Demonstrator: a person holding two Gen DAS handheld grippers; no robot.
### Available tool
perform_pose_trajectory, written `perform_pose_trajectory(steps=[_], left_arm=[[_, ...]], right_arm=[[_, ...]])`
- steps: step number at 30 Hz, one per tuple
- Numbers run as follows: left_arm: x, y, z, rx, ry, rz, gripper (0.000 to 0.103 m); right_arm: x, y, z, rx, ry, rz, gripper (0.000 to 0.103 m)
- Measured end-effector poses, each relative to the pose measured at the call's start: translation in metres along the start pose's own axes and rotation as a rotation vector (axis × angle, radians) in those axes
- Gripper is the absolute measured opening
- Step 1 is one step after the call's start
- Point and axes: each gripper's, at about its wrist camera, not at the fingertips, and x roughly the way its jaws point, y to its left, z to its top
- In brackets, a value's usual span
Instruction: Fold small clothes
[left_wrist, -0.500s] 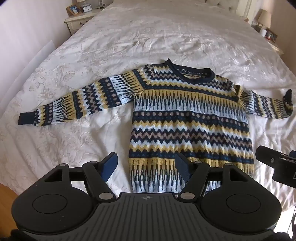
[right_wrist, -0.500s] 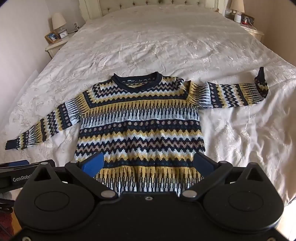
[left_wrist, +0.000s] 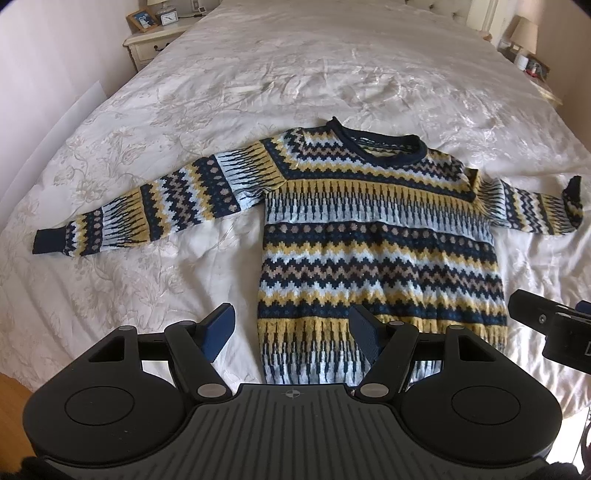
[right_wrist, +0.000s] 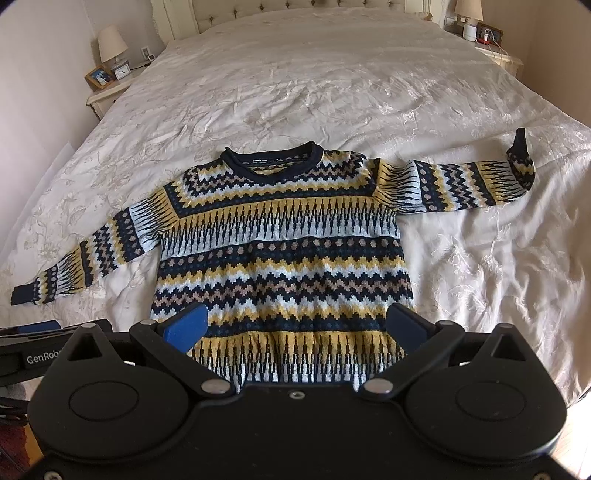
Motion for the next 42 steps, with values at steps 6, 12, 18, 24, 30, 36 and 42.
perform_pose_trajectory(steps=[6, 12, 18, 24, 30, 36, 42], left_arm=[[0.000, 0.000, 0.000, -0.001, 0.001, 0.001, 0.067], [0.000, 0.001, -0.001, 0.000, 0.002, -0.001, 0.067], [0.001, 0.000, -0.001, 0.001, 0.005, -0.002, 0.067], [0.004, -0.001, -0.003, 0.007, 0.011, -0.005, 0.067], [0.007, 0.003, 0.000, 0.017, 0.028, -0.017, 0.067], [0.012, 0.009, 0.005, 0.029, 0.050, -0.031, 0.067], [0.019, 0.012, 0.010, 0.041, 0.068, -0.043, 0.067]], right_arm=[[0.000, 0.002, 0.003, -0.009, -0.006, -0.019, 0.102], [0.006, 0.004, 0.003, -0.016, -0.013, -0.044, 0.102], [0.007, 0.004, 0.003, -0.016, -0.019, -0.042, 0.102], [0.010, 0.006, 0.002, -0.012, -0.012, -0.040, 0.102], [0.013, 0.010, 0.000, 0.025, 0.018, 0.005, 0.102], [0.013, 0.014, 0.002, 0.039, 0.035, 0.006, 0.102], [0.017, 0.014, 0.002, 0.040, 0.033, -0.019, 0.102]])
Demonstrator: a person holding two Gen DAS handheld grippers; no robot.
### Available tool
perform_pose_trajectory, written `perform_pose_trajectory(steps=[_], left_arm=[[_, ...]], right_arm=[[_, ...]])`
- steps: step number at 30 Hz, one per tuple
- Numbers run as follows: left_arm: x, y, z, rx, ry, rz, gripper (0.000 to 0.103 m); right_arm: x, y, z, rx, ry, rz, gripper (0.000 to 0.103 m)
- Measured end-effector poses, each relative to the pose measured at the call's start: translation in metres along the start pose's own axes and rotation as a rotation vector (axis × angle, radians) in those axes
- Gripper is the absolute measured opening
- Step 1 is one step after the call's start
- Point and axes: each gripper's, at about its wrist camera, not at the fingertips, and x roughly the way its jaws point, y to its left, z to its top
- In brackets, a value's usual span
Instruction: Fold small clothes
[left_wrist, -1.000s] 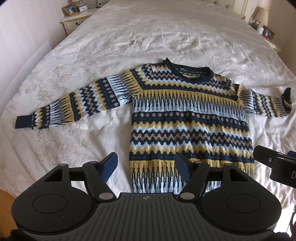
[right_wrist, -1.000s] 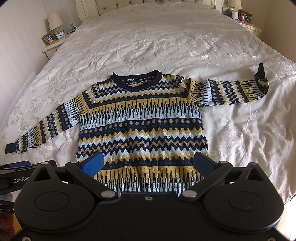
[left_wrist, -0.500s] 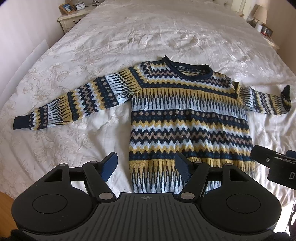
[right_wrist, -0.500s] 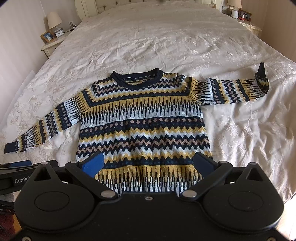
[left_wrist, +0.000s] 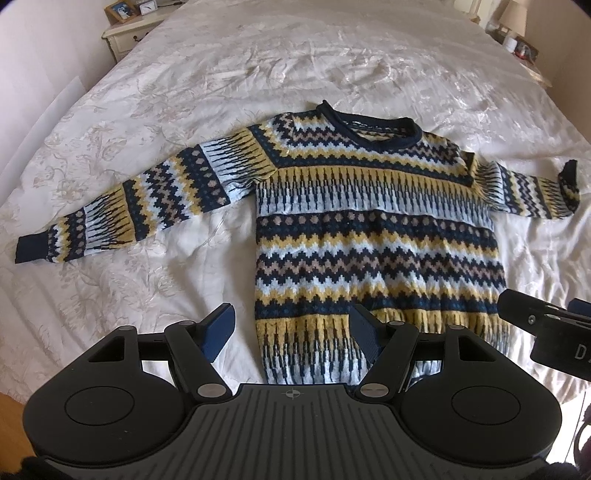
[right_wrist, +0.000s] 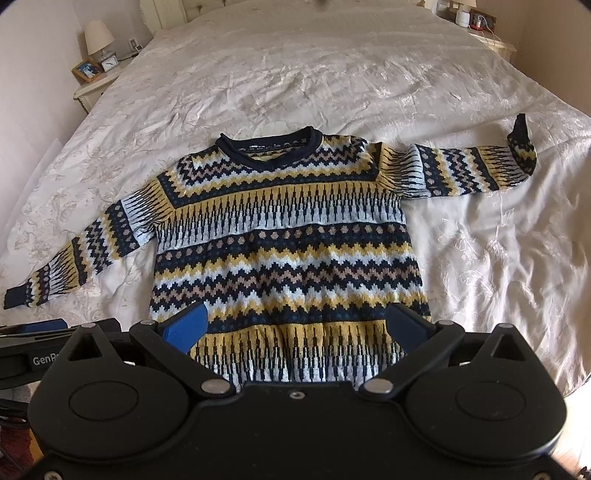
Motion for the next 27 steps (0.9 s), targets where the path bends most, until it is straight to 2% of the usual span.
perform_pose_trajectory(steps=[6, 9, 15, 16, 18, 23, 27], left_arm=[[0.005, -0.002, 0.006, 0.005, -0.004, -0.010, 0.063], [0.009, -0.005, 0.012, -0.002, -0.002, -0.011, 0.058], [0.020, -0.020, 0.025, -0.013, 0.015, -0.012, 0.049], [0.023, -0.023, 0.026, -0.013, 0.018, -0.014, 0.048], [0.027, -0.031, 0.029, -0.012, 0.013, -0.005, 0.048], [0.030, -0.053, 0.040, -0.065, -0.016, 0.040, 0.047], [0.036, -0.074, 0.053, -0.127, -0.018, 0.079, 0.047]], right_arm=[[0.003, -0.007, 0.003, 0.025, 0.025, -0.011, 0.102], [0.003, -0.014, 0.006, 0.033, -0.010, 0.002, 0.102], [0.010, -0.047, 0.025, 0.046, -0.073, -0.028, 0.100], [0.013, -0.054, 0.027, 0.043, -0.062, -0.046, 0.097], [0.020, -0.069, 0.035, 0.039, -0.052, -0.065, 0.085], [0.046, -0.130, 0.066, 0.009, -0.018, -0.100, 0.069], [0.068, -0.186, 0.098, -0.012, 0.012, -0.119, 0.064]])
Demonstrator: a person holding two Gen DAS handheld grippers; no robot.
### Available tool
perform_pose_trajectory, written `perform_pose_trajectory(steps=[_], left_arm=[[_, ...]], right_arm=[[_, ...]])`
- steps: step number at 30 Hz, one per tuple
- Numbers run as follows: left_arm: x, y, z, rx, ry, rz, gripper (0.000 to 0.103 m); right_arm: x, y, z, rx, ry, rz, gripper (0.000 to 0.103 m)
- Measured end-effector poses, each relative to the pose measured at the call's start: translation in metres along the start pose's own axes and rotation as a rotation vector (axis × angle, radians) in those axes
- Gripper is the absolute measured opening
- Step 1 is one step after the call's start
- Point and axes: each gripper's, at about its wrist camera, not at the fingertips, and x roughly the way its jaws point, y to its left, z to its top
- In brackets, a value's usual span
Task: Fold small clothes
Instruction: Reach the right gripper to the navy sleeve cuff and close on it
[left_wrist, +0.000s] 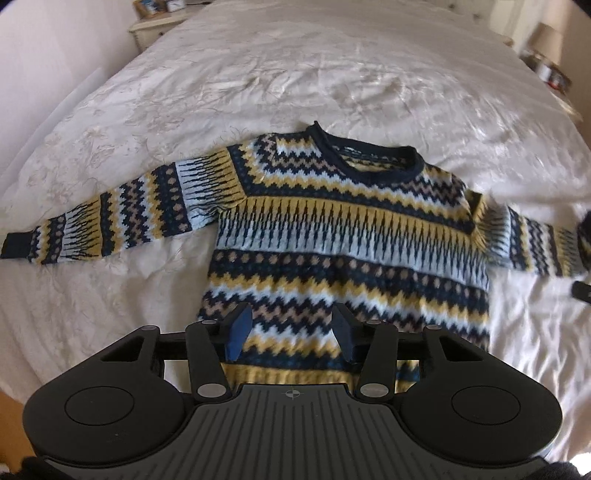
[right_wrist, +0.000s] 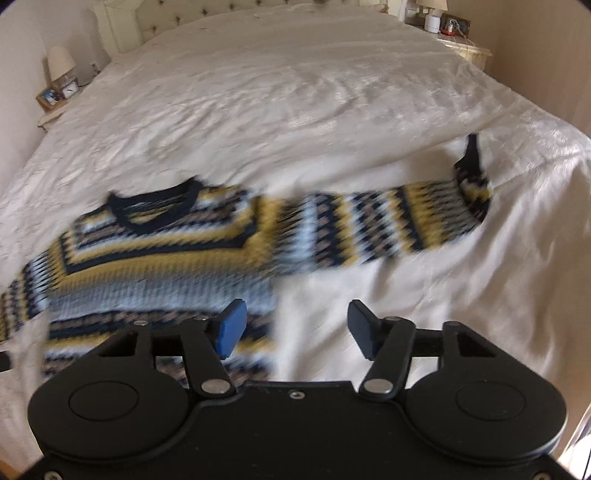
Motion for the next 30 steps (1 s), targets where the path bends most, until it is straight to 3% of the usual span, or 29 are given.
perform_pose_trajectory(steps=[12, 25, 28, 29, 30], left_arm=[[0.001, -0.059, 0.008, -0.141, 0.039, 0.071, 0.047], [-0.002, -0.099, 0.017, -0.121, 0.051, 0.111, 0.047], [0.000, -0.106, 0.020, -0.097, 0.064, 0.112, 0.047], [-0.001, -0.108, 0.022, -0.091, 0.065, 0.113, 0.047], [-0.001, -0.110, 0.023, -0.084, 0.065, 0.114, 0.047]], right_arm=[[0.081, -0.142, 0.100, 0.020, -0.040, -0.098, 0.068], [0.166, -0.211, 0.163, 0.029, 0.014, -0.231, 0.070], [0.182, -0.219, 0.165, 0.052, 0.044, -0.220, 0.066], [0.185, -0.221, 0.164, 0.054, 0.049, -0.215, 0.062], [0.187, -0.222, 0.164, 0.056, 0.054, -0.210, 0.050]])
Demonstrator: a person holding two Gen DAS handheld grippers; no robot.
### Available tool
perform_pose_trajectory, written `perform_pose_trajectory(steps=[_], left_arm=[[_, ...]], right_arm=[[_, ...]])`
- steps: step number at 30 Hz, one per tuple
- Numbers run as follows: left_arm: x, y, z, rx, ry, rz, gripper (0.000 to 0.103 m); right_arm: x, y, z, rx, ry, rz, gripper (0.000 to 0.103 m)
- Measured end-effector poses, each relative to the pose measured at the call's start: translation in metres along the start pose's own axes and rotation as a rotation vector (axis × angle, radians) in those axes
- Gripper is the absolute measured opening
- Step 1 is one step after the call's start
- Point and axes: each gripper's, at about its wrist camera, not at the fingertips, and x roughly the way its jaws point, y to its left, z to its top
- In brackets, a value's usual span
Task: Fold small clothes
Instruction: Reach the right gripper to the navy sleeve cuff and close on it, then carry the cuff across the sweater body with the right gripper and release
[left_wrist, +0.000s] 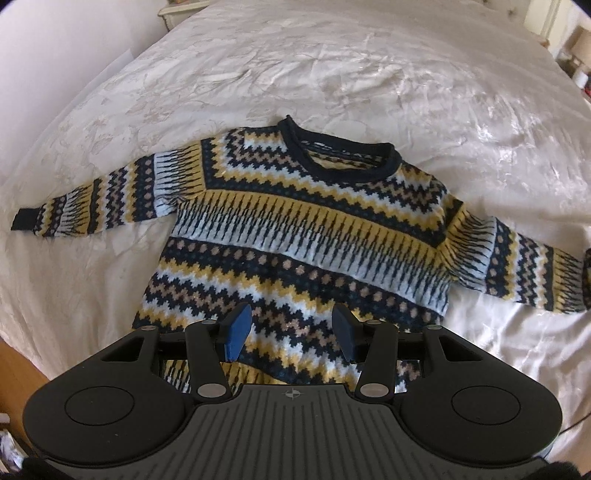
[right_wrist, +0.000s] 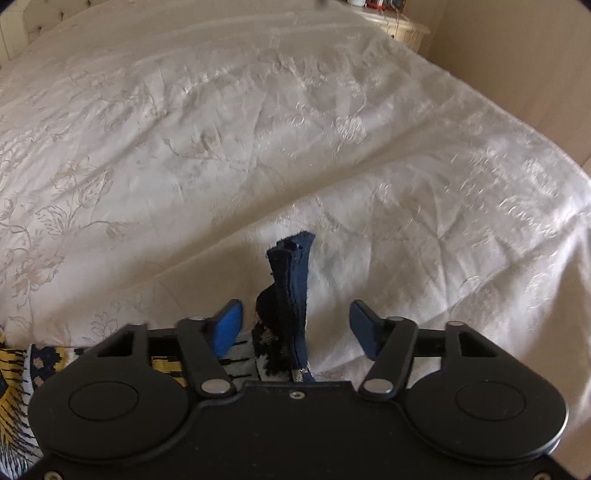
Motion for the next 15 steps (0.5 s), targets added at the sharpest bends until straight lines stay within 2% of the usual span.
perform_pose_trajectory(steps=[1, 2, 3, 4, 10, 15], left_arm=[[-0.001, -0.002, 0.001, 0.005, -0.002, 0.001, 0.047], [-0.001, -0.003, 0.002, 0.009, -0.003, 0.001, 0.047], [-0.001, -0.005, 0.003, 0.012, -0.003, 0.000, 0.047], [-0.002, -0.006, 0.004, 0.016, -0.004, -0.001, 0.047], [-0.005, -0.005, 0.005, 0.018, -0.011, -0.002, 0.047], [-0.005, 0.003, 0.004, 0.007, -0.012, -0.016, 0.047]], right_arm=[[0.003, -0.001, -0.001, 0.000, 0.010, 0.011, 0.040], [0.005, -0.003, -0.001, 0.005, 0.022, 0.036, 0.013], [0.007, -0.006, -0.002, 0.016, 0.037, 0.071, 0.010], [0.006, -0.011, -0.003, 0.040, 0.035, 0.116, 0.010], [-0.032, -0.040, -0.005, 0.119, -0.041, 0.253, 0.010], [-0.069, -0.059, -0.001, 0.163, -0.104, 0.308, 0.010]])
